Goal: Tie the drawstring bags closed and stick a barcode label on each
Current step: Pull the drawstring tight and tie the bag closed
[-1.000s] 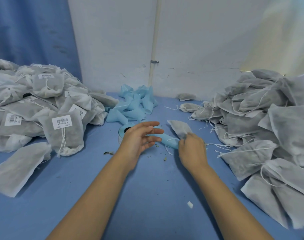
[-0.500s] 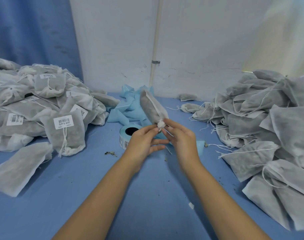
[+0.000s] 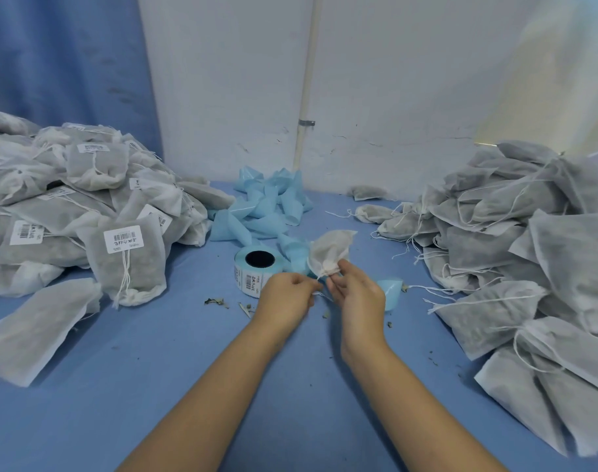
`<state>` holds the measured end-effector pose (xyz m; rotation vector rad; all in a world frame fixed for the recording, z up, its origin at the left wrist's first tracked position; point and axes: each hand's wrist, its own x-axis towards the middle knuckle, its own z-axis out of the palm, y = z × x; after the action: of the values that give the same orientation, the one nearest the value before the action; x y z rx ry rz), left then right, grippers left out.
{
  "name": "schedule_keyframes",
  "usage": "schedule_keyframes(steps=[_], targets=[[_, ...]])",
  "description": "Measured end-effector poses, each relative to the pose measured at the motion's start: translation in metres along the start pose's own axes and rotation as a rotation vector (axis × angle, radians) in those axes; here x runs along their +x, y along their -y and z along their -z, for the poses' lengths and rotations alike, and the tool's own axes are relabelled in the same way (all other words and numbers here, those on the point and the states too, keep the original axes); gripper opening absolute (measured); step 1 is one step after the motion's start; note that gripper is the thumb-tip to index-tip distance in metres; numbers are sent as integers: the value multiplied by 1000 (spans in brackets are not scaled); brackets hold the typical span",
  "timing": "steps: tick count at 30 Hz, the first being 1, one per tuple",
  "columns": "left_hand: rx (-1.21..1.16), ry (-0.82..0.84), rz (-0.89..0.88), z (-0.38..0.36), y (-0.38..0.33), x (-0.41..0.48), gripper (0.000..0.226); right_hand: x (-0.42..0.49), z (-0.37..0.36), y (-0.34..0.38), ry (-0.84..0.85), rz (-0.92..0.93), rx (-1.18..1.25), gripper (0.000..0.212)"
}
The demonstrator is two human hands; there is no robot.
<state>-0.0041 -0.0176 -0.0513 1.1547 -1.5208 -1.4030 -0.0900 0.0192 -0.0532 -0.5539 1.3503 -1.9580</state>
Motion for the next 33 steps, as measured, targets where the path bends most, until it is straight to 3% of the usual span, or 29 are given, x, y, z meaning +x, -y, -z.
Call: schedule_keyframes(steps=[3, 6, 11, 18, 22, 26, 28, 30, 33], targets=[[-415, 138, 188, -5, -2, -4, 22, 1, 5, -8, -36, 9, -146, 23], [-533, 143, 208, -7, -2, -2, 26, 1, 5, -9, -50, -22, -147, 5], [-423, 126, 140, -10, 0, -6, 25, -2, 4, -6, 133, -59, -303, 22], [-391, 207, 144, -12, 0, -6, 31, 7, 10, 10, 47, -324, 67, 9], [-353, 188, 127, -14, 0, -4, 26, 11, 14, 9, 78, -382, 128, 5], [144, -13, -162, -5, 12, -2, 6, 15, 20, 8, 176, -357, 212, 8], [373, -84, -338, 0, 18, -4, 11, 15, 22, 7, 219, -318, 184, 9], [553, -110, -432, 2, 22, -5, 14, 15, 22, 4, 219, -211, 46, 8], [770, -149, -441, 2, 22, -7, 22, 16, 22, 0, 166, 92, -336, 13]])
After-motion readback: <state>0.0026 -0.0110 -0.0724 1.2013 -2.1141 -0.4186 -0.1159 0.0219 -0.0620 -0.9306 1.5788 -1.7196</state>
